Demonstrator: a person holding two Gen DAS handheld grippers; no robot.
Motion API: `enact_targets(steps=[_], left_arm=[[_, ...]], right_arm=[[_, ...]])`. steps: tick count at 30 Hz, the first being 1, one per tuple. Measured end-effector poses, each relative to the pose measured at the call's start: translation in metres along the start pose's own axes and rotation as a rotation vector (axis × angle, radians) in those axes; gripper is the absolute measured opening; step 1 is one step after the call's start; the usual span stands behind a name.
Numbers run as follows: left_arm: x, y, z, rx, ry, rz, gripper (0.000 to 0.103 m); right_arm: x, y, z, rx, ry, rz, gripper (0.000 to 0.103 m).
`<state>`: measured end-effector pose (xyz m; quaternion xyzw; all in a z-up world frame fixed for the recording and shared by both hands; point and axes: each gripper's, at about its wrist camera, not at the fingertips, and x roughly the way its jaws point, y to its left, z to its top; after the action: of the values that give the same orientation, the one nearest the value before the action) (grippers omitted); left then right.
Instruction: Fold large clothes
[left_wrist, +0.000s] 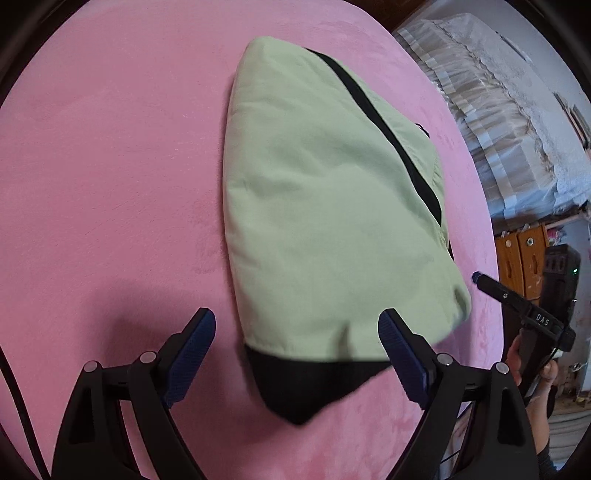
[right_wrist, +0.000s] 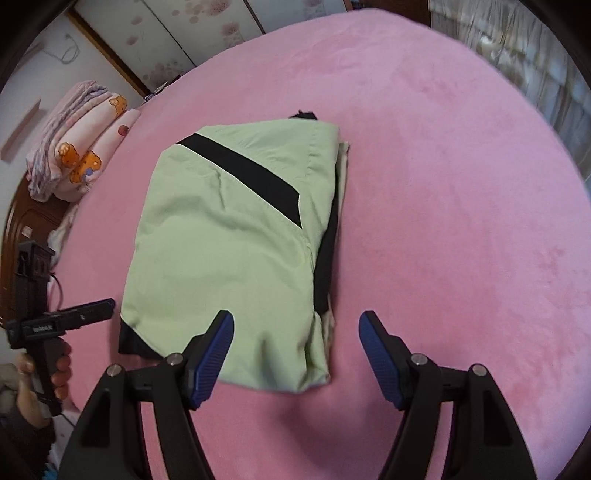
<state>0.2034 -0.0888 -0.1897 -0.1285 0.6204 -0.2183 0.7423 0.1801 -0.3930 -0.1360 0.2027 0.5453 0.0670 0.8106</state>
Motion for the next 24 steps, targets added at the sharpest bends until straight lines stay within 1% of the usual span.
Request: enact_targets(steps=[1,4,9,13,16,21,24], left_arm=[[0.006,0.005,0.005,-0.016,-0.003,-0.025,0.089],[0.023,0.016,0.015,-0.038,-0.01,-0.069,0.089],[0.042,0.023,0.027,-0.027,-0.022,-0.127,0.089],[0.05,0.018,0.035,0.006,-0.035,-0.162,0.089],[0.058,0.012,0.04,0.033,-0.035,-0.156,0.093],[0.066,0.003,0.045,0.068,-0.039,-0.133,0.099],[0.067,-0.004,0.044,0.083,-0.04,-0.114,0.101]], right_arm=[[0.01,-0.005,0.005,0.012,0.012,0.033,0.07],[0.032,-0.013,0.014,0.025,0.034,0.08,0.07],[0.068,-0.026,0.025,0.053,0.073,0.175,0.07],[0.084,-0.024,0.034,0.045,0.045,0.261,0.07],[0.093,-0.018,0.044,0.028,0.036,0.279,0.07],[0.101,-0.009,0.053,0.008,0.036,0.265,0.068],[0.1,-0.004,0.053,-0.012,0.027,0.223,0.056]])
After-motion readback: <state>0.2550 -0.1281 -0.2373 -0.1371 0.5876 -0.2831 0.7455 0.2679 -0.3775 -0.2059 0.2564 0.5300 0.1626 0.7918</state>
